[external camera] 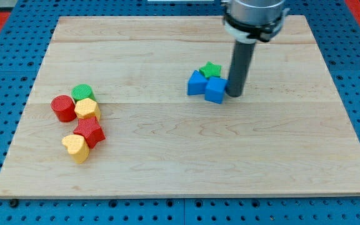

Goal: Push the blue cube into the blue triangle

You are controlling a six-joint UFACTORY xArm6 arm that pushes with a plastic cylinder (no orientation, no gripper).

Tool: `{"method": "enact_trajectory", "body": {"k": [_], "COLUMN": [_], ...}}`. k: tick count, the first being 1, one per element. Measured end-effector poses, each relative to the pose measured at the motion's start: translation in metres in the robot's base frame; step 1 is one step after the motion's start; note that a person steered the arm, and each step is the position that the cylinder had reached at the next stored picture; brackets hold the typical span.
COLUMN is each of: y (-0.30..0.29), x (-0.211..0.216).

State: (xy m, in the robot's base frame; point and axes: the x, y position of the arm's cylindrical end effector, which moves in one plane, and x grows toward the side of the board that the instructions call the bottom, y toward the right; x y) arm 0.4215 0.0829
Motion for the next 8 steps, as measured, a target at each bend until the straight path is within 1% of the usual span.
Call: {"method": "enact_trajectory", "body": {"k": [1, 2, 3, 4, 5, 6, 7, 8], "y": [-0.032, -0.051, -0.058, -0.107, -0.133, -0.133, -0.128, -0.11], "x": [-0.002, -0.003, 0.035, 0.035, 0.018, 0.02, 0.05, 0.026]}}
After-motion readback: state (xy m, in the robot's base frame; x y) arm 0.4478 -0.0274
